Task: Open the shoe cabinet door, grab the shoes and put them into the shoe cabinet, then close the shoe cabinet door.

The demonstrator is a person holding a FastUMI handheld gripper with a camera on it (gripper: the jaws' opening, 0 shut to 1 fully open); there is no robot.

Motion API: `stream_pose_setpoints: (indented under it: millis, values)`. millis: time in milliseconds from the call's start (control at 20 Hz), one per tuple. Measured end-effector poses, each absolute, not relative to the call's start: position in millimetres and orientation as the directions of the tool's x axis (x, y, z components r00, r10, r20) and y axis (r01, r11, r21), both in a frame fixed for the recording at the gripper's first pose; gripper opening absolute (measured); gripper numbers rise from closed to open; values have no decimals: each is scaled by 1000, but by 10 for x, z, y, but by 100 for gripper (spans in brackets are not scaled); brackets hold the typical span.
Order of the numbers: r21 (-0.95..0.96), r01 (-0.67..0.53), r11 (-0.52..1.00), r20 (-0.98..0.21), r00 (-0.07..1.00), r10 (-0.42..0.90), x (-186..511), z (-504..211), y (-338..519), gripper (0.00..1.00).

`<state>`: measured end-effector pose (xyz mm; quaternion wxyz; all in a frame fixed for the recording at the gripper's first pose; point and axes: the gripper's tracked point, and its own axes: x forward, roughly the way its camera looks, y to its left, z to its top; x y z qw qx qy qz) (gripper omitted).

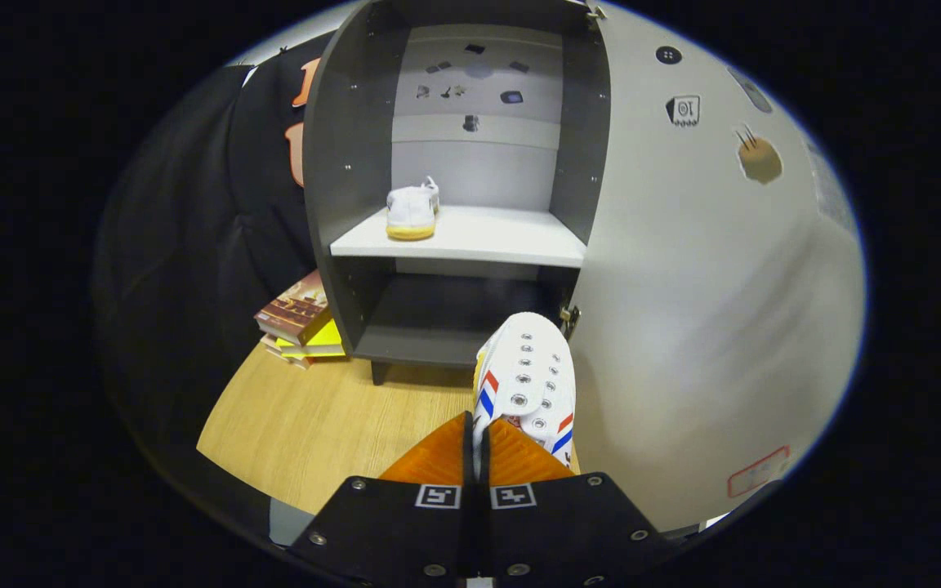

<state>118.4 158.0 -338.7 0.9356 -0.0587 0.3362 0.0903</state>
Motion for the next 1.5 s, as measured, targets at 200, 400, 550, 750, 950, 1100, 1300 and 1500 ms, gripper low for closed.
stream_pose_setpoints:
  millis: [200,400,550,750,950,1100,1300,1500]
  values:
    - [-75,-224,972,-580,802,140,1606,-2905,1672,0]
    - [-109,-238,965,-531,835,146,2089,-2516,1834,0]
    - [-121,-250,961,-511,845,156,2479,-2346,1983,0]
    - [-134,-250,959,-502,851,152,3011,-2280,2140,0]
    - [-186,-246,951,-516,848,118,3613,-2458,2217,0]
    - [-172,-253,952,-540,832,123,3949,-2683,2289,0]
    - [-126,-255,959,-584,801,136,4205,-3005,2373,0]
    - [-111,-229,967,-606,787,116,4328,-3226,2364,0]
